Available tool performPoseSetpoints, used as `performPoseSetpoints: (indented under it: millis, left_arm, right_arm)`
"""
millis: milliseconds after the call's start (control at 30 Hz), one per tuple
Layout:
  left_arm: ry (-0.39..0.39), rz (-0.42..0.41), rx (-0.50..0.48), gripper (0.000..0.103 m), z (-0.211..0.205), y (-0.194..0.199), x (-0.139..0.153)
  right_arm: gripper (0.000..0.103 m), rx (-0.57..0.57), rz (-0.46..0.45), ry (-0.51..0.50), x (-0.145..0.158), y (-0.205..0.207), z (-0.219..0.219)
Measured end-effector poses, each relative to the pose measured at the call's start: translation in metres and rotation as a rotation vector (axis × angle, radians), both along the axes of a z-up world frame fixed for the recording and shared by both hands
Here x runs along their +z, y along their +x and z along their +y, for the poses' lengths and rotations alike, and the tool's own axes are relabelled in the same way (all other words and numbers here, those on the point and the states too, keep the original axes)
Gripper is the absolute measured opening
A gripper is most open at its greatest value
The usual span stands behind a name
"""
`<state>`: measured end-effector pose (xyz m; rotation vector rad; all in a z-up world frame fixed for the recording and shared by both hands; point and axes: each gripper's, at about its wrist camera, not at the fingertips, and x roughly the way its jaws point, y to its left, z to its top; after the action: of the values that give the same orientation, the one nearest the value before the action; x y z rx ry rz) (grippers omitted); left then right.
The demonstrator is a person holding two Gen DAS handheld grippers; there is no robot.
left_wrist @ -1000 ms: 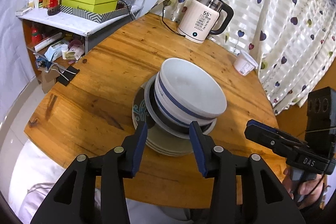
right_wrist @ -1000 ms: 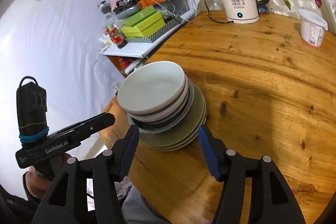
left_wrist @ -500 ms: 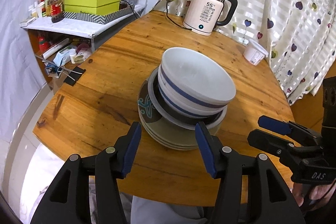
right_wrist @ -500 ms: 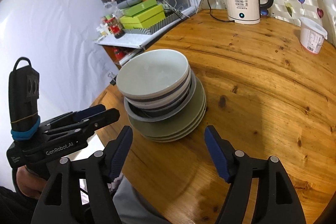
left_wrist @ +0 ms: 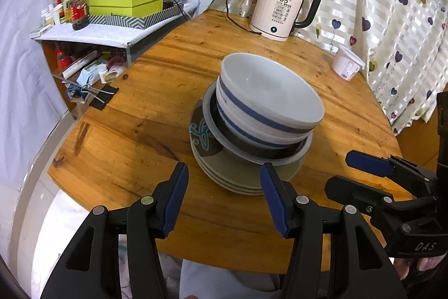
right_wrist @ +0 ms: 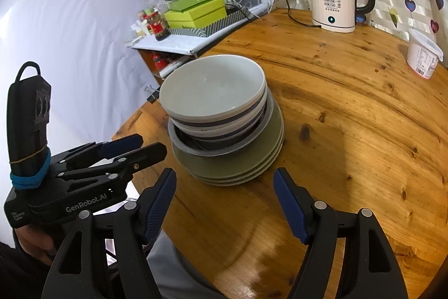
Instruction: Organize plates and bowls
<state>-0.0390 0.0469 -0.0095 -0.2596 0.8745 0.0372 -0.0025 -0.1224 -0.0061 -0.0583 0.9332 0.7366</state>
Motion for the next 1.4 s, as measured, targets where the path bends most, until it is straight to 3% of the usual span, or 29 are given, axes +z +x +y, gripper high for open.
performPoseSetpoints:
  millis: [1400]
  left_arm:
    - [0.029,0.034,-0.005,0.054,-0.003,0.004,-0.013]
  right_arm:
    - [0.076,0.008,-0.014,-0.050,-0.006,0.002,0.006]
